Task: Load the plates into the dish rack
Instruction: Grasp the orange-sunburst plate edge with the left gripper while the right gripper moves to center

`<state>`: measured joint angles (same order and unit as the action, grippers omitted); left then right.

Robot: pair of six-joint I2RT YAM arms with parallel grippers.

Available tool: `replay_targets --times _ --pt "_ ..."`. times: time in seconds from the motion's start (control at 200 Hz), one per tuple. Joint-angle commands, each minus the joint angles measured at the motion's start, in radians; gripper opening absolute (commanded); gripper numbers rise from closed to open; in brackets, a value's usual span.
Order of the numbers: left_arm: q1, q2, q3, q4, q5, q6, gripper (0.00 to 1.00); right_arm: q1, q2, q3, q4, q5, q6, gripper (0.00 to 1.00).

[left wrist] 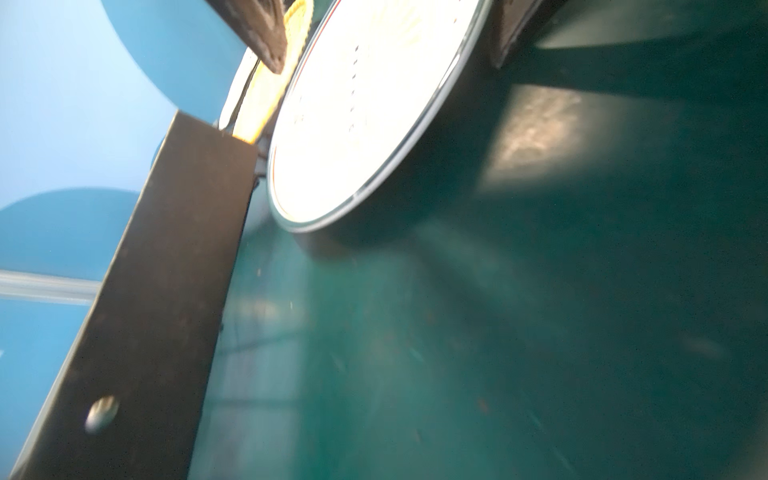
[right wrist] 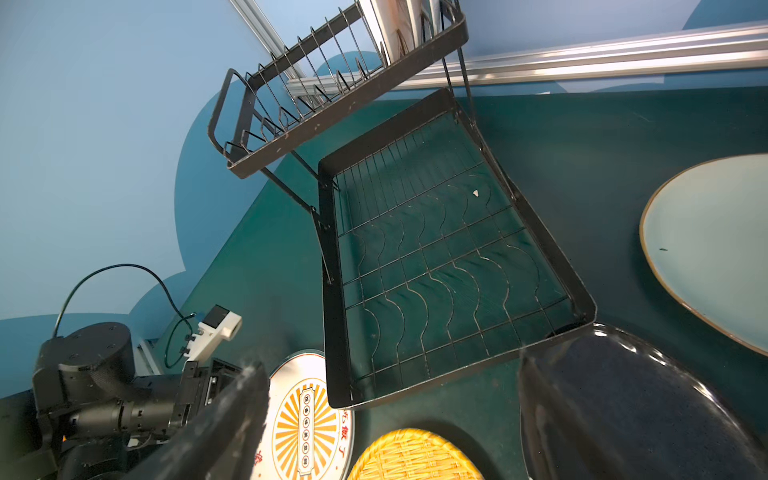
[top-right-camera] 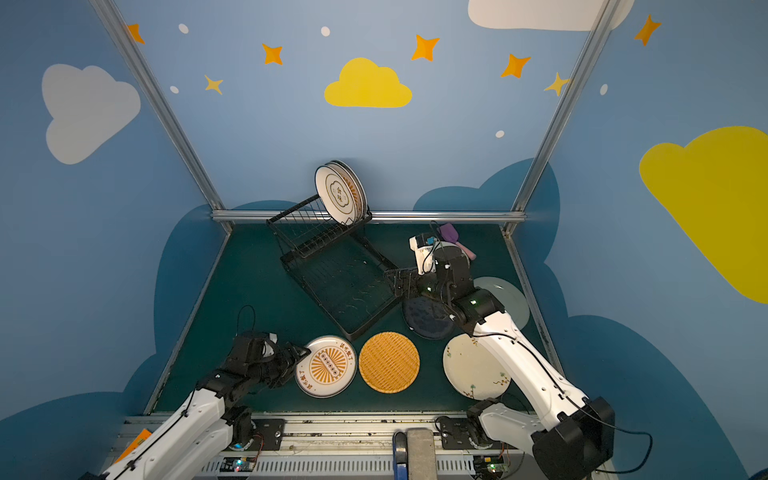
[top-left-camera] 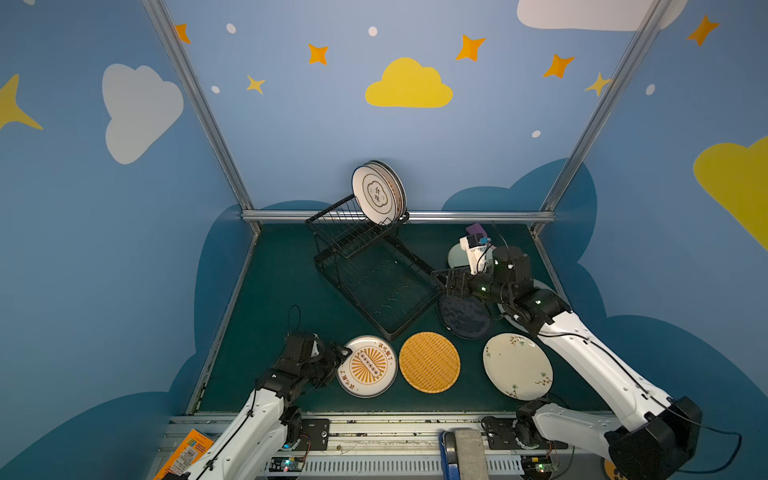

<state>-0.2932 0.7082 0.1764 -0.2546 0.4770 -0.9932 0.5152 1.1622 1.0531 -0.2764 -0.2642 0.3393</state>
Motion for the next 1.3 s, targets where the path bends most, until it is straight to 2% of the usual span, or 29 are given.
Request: replay_targets --times 0.0,0.34,0.546,0.721,0.856,1.101,1.292 --pt "-0.031 0.017 -0.025 -0.018 0.019 -0.001 0.69 -0.006 -0.004 -0.015 0.02 -0.023 0.022 0.91" --pt "-0.034 0.095 -0.034 0.031 -0.001 0.013 0.47 -0.008 0.028 -0.019 0.039 -0.058 0.065 0.91" --pt "-0.034 0.085 -0.045 0.049 -0.005 0.022 0.37 -0.008 0.027 -0.017 0.036 -0.057 0.068 0.92" --pt "-0.032 0.02 -0.039 0.019 -0.037 0.01 0.23 -0.01 0.029 -0.015 0.033 -0.058 0.072 0.91" --pt "-0.033 -0.042 -0.041 0.011 -0.048 -0.001 0.19 -0.01 0.035 -0.012 0.035 -0.063 0.079 0.92" --pt "-0.033 -0.087 -0.045 0.002 -0.049 -0.027 0.04 -0.011 0.052 -0.005 0.043 -0.079 0.096 0.92" --pt "-0.033 -0.161 -0.018 -0.079 -0.075 -0.04 0.04 -0.01 0.063 0.005 0.039 -0.079 0.099 0.91"
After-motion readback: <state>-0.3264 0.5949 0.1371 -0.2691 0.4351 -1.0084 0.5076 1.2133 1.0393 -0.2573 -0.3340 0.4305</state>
